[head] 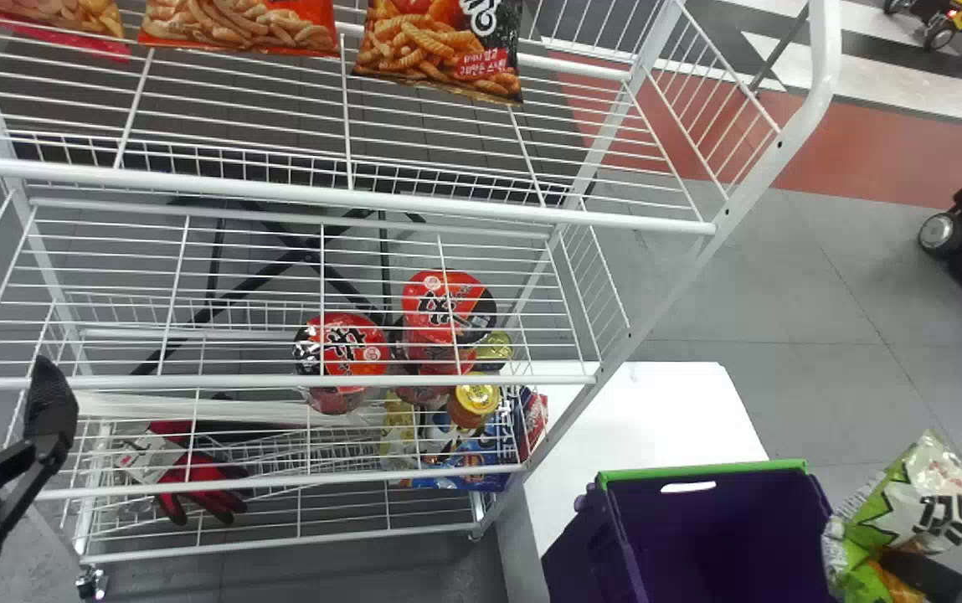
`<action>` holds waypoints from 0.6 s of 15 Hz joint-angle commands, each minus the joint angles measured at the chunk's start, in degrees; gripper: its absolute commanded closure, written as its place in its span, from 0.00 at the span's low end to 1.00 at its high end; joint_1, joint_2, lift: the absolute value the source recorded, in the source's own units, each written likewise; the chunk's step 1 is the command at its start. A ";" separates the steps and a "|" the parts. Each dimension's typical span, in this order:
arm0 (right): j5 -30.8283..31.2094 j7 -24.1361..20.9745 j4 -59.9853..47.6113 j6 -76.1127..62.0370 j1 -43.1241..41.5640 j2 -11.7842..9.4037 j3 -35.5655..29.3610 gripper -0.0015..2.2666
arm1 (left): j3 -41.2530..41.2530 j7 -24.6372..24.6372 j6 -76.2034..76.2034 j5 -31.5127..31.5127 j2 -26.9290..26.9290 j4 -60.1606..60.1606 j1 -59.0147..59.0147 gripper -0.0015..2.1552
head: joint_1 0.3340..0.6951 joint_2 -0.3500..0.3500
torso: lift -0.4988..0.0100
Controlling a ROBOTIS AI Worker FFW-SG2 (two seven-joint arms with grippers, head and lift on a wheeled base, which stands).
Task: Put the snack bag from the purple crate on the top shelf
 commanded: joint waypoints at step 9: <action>-0.23 1.61 -0.50 0.67 0.34 0.22 -0.85 0.99 | -0.09 0.15 0.88 -0.16 0.51 -1.18 0.30 0.06 | 1.00 0.00 | 0.60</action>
